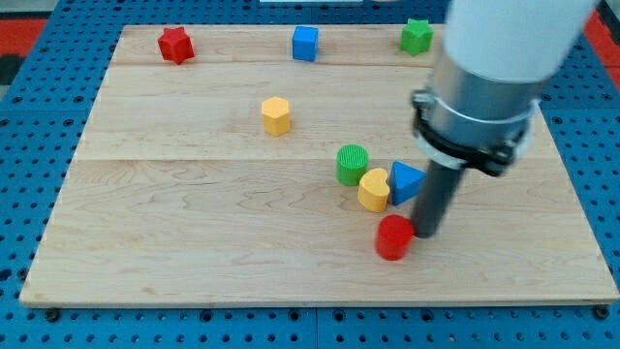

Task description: Move the red circle diagonally to the red circle

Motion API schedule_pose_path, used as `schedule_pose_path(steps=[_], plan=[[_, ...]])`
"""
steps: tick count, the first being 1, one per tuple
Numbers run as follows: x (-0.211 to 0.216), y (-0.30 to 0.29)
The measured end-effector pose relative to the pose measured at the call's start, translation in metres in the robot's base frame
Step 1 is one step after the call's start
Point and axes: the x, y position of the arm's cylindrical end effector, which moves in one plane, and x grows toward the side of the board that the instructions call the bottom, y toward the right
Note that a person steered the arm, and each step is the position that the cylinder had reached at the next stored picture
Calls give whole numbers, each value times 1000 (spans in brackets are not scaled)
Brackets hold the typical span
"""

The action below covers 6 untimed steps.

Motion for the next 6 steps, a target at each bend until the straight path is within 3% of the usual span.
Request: schedule_pose_path(steps=[1,2,3,4,5,6], plan=[[1,-19],[50,-3],[16,-88],[-47,-119],[-83,-140],[-77,-185]])
